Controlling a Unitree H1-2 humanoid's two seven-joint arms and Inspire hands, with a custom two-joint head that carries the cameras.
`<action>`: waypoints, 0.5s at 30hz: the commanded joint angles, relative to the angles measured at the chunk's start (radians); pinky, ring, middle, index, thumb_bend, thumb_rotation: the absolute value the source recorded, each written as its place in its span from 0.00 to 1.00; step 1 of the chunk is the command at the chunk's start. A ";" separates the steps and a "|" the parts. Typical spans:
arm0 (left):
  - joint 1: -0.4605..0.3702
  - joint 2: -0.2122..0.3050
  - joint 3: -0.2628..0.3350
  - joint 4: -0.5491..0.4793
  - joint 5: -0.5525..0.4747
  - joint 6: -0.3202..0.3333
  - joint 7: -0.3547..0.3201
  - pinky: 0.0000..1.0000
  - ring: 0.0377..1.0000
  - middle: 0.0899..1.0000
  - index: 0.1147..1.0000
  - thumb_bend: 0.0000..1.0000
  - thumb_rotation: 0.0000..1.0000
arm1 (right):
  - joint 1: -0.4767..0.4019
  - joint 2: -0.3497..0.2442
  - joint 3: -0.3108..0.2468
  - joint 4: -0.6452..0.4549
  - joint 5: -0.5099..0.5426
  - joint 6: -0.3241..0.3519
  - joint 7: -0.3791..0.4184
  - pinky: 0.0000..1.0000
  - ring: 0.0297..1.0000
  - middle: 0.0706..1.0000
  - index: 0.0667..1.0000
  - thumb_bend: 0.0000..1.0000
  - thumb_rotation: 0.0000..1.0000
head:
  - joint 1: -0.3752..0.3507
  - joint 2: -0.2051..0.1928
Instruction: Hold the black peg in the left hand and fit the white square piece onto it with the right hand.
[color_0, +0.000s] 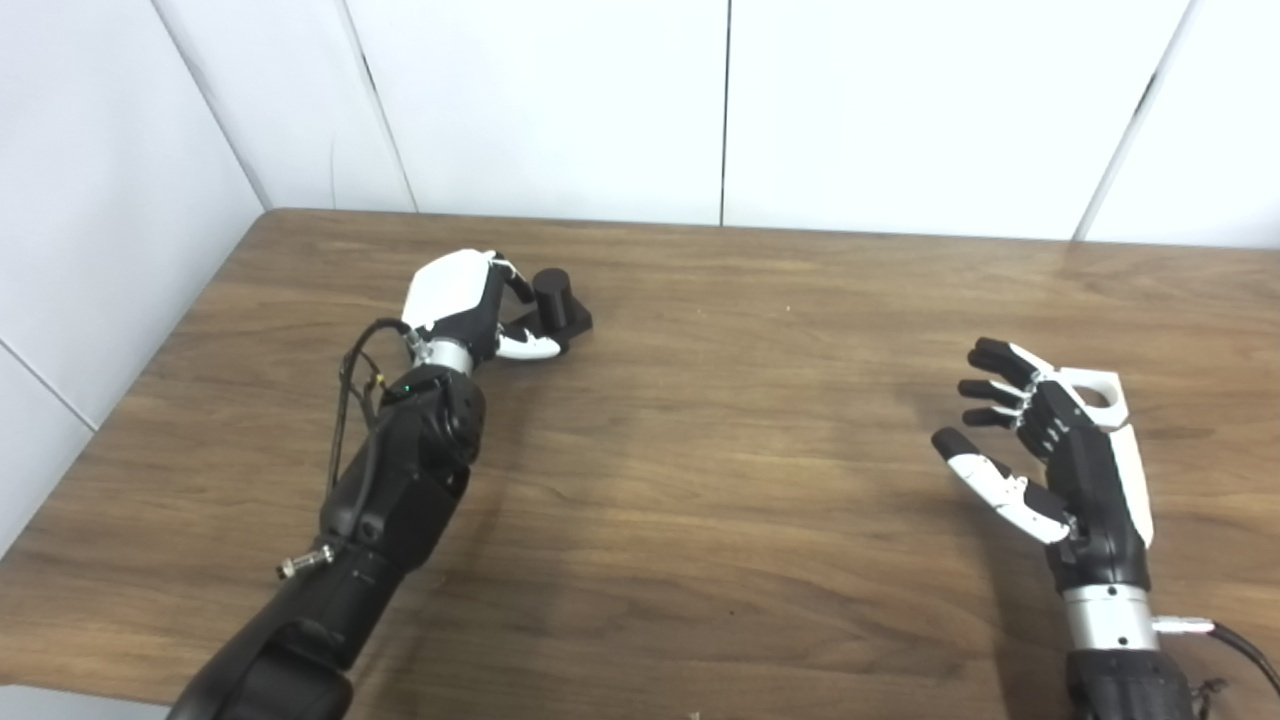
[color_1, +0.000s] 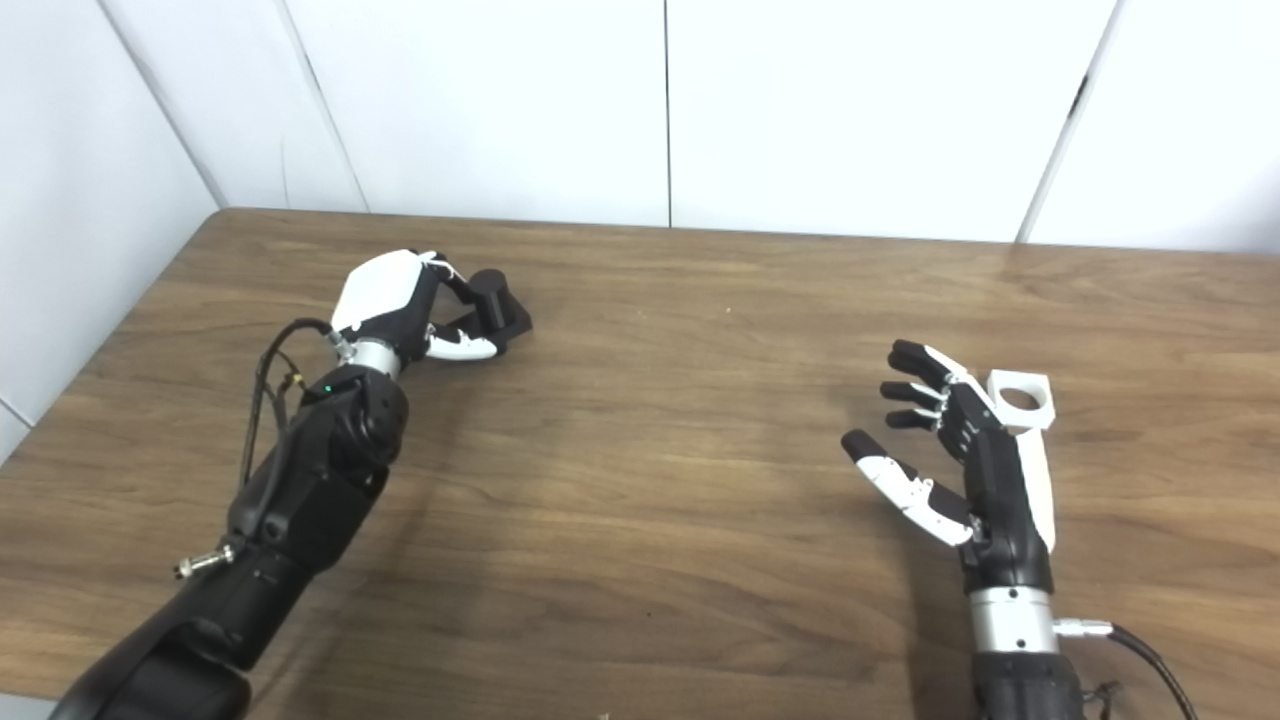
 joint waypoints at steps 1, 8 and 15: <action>-0.030 0.031 -0.025 0.012 -0.006 -0.011 -0.043 1.00 0.99 0.92 0.57 0.76 0.25 | 0.039 0.000 -0.005 0.013 -0.012 -0.019 -0.011 0.62 0.72 0.78 0.78 0.55 0.38 | -0.001 0.003; -0.039 0.046 -0.065 0.027 -0.024 -0.032 -0.074 0.97 0.98 0.91 0.57 0.79 0.25 | 0.039 0.004 -0.006 0.009 -0.003 -0.008 -0.010 0.63 0.72 0.78 0.77 0.55 0.39 | -0.002 0.005; -0.035 0.053 -0.079 0.032 -0.031 -0.043 -0.080 0.99 0.97 0.88 0.46 0.62 0.13 | 0.034 0.000 -0.008 0.014 -0.005 -0.016 -0.012 0.62 0.71 0.78 0.77 0.54 0.40 | -0.005 0.006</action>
